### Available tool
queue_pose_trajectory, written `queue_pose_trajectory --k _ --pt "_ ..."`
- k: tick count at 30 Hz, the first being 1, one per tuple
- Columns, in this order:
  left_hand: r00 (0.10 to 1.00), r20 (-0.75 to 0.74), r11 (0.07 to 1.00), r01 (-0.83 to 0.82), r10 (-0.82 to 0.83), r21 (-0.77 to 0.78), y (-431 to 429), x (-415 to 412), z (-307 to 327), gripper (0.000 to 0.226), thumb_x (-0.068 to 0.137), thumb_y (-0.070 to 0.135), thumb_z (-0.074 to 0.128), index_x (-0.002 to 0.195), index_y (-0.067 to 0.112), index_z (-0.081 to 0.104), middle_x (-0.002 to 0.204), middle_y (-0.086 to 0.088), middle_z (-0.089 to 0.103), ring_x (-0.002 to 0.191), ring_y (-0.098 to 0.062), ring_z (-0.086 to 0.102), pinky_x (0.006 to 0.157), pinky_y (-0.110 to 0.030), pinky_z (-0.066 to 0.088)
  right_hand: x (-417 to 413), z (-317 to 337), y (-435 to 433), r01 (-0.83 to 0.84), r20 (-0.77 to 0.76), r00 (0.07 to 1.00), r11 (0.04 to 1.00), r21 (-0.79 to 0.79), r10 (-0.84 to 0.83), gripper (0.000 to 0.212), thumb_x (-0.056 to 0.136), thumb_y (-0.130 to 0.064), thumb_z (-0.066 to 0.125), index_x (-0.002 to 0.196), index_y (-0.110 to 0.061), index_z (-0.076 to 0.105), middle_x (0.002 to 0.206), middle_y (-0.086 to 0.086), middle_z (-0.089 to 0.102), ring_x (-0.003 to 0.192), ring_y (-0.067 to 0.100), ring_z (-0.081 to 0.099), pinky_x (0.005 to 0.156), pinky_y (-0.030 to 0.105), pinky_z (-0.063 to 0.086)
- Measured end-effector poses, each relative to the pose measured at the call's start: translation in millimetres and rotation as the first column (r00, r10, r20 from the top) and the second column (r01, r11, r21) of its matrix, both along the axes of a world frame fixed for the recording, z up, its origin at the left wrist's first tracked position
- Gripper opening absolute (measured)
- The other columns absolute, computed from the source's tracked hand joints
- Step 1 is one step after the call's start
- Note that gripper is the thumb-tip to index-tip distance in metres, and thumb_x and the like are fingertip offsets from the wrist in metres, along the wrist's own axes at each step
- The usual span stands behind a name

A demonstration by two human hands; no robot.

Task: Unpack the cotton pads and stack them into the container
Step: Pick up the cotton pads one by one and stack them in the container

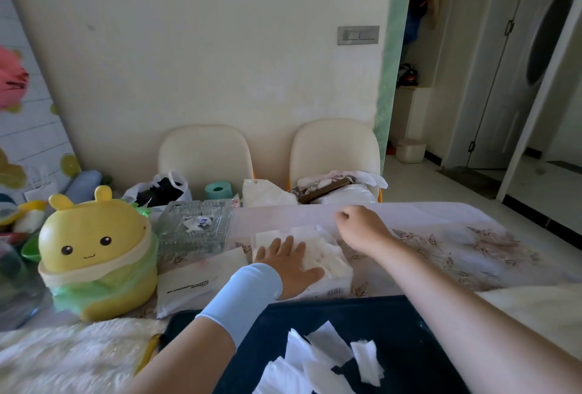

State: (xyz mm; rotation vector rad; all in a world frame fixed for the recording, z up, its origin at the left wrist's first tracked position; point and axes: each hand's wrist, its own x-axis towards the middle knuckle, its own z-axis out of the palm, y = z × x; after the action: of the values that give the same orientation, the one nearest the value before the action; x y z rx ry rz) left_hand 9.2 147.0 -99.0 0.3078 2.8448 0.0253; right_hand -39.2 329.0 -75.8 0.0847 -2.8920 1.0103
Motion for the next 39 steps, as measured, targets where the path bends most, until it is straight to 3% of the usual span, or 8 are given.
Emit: queue_pose_trajectory --k 2,5,13,24,27,30,34,39 --pt "1.000 -0.011 1.000 0.029 -0.029 -0.011 5 -5 -5 0.076 0.097 0.066 0.020 0.158 0.027 -0.004 0.166 0.003 -0.015 0.153 -0.025 -0.012 0.123 -0.050 -0.003 12 -1 -1 -0.156 0.049 0.987 0.987 0.039 0.154 0.033 0.107 -0.035 0.030 0.103 -0.020 0.059 0.107 0.002 0.061 0.098 0.018 0.058 0.086 0.036 0.043" --pt "0.990 -0.037 0.990 0.132 -0.134 -0.052 8 -12 -5 0.068 0.102 0.053 0.022 0.159 0.024 -0.001 0.166 0.000 -0.014 0.152 -0.025 -0.014 0.123 -0.052 -0.001 27 -16 -11 -0.332 0.198 0.936 0.918 0.216 0.292 0.070 0.105 -0.055 0.020 0.162 -0.016 0.006 0.167 -0.004 -0.003 0.155 0.015 -0.003 0.125 0.041 0.006" --pt "0.994 -0.111 0.995 0.007 -0.018 -0.096 -5 -11 -21 0.061 0.105 0.037 0.019 0.158 0.015 0.000 0.165 -0.010 -0.017 0.152 -0.030 -0.014 0.123 -0.050 0.002 34 -24 -24 -0.345 0.232 0.937 0.793 0.502 0.261 0.070 0.105 -0.055 0.013 0.161 -0.019 -0.009 0.166 0.006 -0.022 0.153 0.020 -0.020 0.123 0.045 -0.013" --pt "0.998 -0.060 0.999 0.036 -0.034 0.030 -5 -2 -6 0.059 0.107 0.035 0.016 0.159 0.014 -0.001 0.166 -0.005 -0.014 0.152 -0.023 -0.013 0.124 -0.045 0.000 39 -23 -27 -0.335 0.217 0.938 0.866 0.370 0.271 0.062 0.107 -0.050 0.013 0.162 -0.027 -0.002 0.167 0.004 -0.018 0.153 0.019 -0.022 0.123 0.050 -0.012" --pt "0.980 -0.187 0.953 -0.009 0.069 0.304 -10 14 4 0.054 0.104 0.039 0.035 0.155 0.025 0.025 0.165 0.004 0.014 0.152 -0.021 0.007 0.123 -0.043 0.012 56 -4 -15 -0.276 0.023 0.960 0.925 0.261 0.280 0.047 0.107 -0.038 0.035 0.153 -0.028 0.038 0.167 0.002 0.017 0.155 0.022 0.010 0.123 0.047 0.014" --pt "0.964 -0.251 0.896 0.036 0.085 0.443 -9 39 14 0.035 0.098 0.035 0.049 0.133 0.033 0.054 0.136 0.008 0.053 0.128 -0.018 0.044 0.107 -0.032 0.037 84 15 -3 -0.268 -0.008 0.962 0.948 0.170 0.273 0.023 0.098 -0.028 0.051 0.107 -0.029 0.072 0.118 -0.008 0.066 0.109 0.018 0.062 0.093 0.039 0.051" --pt "0.993 -0.086 0.841 -0.022 0.082 0.541 1 73 25 0.021 0.097 0.033 0.050 0.110 0.032 0.067 0.113 0.010 0.063 0.098 -0.014 0.060 0.084 -0.025 0.048 115 30 4 -0.232 0.259 0.954 0.913 0.336 0.147 0.030 0.081 -0.043 0.065 0.081 -0.013 0.069 0.076 0.004 0.073 0.062 0.020 0.061 0.063 0.031 0.048" --pt "0.998 0.029 0.839 -0.060 0.053 0.540 11 101 24 0.024 0.097 0.034 0.050 0.111 0.032 0.068 0.116 0.009 0.066 0.104 -0.017 0.063 0.092 -0.033 0.053 146 28 7 -0.270 0.543 0.839 0.841 0.469 -0.033 0.036 0.079 -0.049 0.080 0.079 -0.015 0.067 0.078 -0.003 0.076 0.062 0.017 0.064 0.075 0.031 0.057"
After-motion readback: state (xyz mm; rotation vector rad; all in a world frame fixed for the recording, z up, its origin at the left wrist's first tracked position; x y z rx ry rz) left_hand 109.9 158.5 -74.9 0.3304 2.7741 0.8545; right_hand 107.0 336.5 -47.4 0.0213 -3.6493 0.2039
